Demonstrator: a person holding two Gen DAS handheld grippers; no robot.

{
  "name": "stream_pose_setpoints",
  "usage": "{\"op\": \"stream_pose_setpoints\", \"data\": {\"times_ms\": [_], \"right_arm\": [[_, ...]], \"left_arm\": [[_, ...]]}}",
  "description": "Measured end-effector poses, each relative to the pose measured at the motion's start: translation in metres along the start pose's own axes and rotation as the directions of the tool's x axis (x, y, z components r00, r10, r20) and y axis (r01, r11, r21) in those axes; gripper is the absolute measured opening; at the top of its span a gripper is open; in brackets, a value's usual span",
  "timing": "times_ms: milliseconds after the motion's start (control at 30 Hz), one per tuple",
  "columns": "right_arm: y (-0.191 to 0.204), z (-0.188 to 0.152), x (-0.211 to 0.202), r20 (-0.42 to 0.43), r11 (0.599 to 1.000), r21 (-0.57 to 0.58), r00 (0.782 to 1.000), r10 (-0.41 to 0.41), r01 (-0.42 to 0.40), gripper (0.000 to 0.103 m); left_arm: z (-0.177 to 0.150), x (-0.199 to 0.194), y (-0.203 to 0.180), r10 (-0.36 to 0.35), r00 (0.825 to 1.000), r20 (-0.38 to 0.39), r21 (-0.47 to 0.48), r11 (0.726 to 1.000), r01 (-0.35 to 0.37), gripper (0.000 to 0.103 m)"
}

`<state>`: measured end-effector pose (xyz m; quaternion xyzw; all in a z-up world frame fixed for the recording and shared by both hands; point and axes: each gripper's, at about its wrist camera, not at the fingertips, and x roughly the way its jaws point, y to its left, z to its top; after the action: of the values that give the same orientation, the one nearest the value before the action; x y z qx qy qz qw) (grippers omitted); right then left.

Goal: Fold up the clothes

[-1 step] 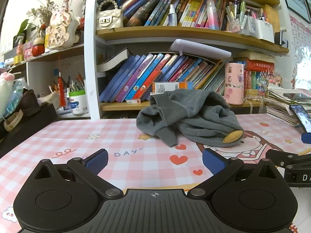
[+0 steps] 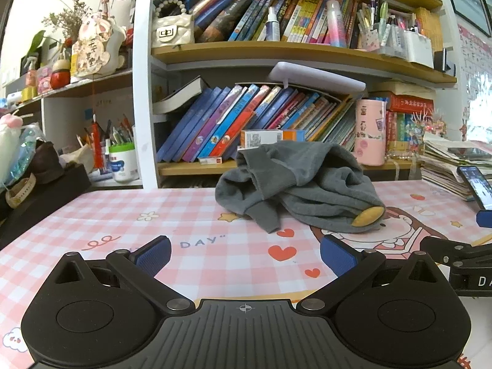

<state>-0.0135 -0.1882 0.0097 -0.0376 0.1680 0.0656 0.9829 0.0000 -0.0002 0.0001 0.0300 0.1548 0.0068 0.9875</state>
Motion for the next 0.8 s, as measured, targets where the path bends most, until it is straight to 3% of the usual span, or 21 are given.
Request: {"op": "stream_pose_setpoints", "data": {"times_ms": [800], "right_arm": [[-0.0002, -0.0003, 0.0007, -0.005, 1.0, 0.005, 1.0, 0.0, 0.0, 0.103]], "left_arm": [[-0.0011, 0.0014, 0.0035, -0.004, 1.0, -0.014, -0.023, 1.0, 0.004, 0.103]]}}
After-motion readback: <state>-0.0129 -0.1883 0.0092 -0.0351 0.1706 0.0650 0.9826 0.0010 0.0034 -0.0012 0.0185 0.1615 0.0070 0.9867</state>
